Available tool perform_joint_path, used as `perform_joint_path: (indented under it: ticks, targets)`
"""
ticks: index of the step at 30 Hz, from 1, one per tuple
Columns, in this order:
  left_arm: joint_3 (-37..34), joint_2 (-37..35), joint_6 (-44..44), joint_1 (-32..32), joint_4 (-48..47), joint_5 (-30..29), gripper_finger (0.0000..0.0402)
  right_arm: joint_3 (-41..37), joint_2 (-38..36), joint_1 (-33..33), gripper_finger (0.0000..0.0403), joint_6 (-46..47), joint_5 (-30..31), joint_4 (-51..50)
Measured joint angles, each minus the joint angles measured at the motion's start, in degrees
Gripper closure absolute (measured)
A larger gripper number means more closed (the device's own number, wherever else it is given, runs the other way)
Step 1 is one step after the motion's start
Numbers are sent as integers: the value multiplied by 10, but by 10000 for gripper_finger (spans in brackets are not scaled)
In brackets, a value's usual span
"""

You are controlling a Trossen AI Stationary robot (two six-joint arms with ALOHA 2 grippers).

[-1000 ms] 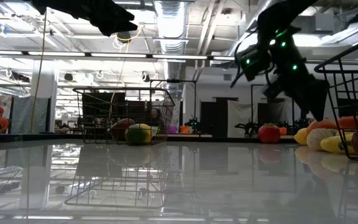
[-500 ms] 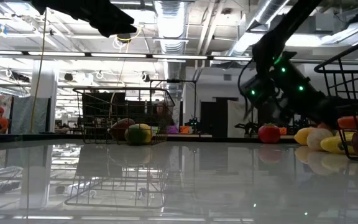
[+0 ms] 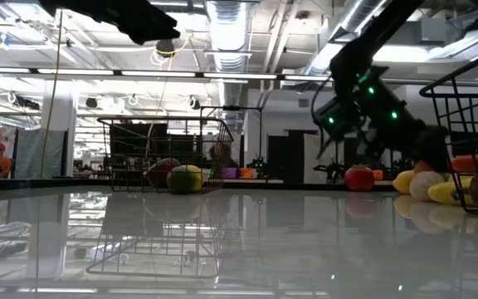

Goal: Sort produce into baskets
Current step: Put the orange into the left wire basket, then put the top tomato into the left wire basket

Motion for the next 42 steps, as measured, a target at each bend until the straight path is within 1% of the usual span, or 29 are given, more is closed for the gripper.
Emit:
perform_joint_path:
  ticks: [4,6,12,19,23,28,30,32,35,37,39,42]
  targets:
    - [0,-32,10,0,1,-2,123,71,0,23,87,3,-9,-17]
    - [0,-46,10,0,1,-2,123,117,0,35,87,6,-32,-11]
    - [0,-67,26,0,-27,-3,123,257,-1,82,87,7,-103,100]
    - [0,-67,31,0,-37,-4,123,375,-1,131,84,7,-106,229]
    - [0,-67,18,0,-21,-20,123,403,-1,145,84,4,-108,348]
    - [0,-67,-4,0,-11,-40,123,403,14,146,83,-16,-160,514]
    - [0,-67,-6,0,-13,-41,123,403,29,146,80,-28,-167,557]
    - [0,-67,-6,0,-14,-41,123,403,45,146,68,-48,-176,588]
    - [0,-67,-6,0,-16,-41,123,406,62,142,35,-58,-182,596]
    - [0,-67,-6,0,-17,-41,123,417,68,137,14,-59,-182,575]
    - [0,-67,-6,0,-17,-41,123,426,67,129,11,-59,-180,538]
    - [0,-67,-6,0,-18,-41,123,441,52,113,25,-56,-156,457]
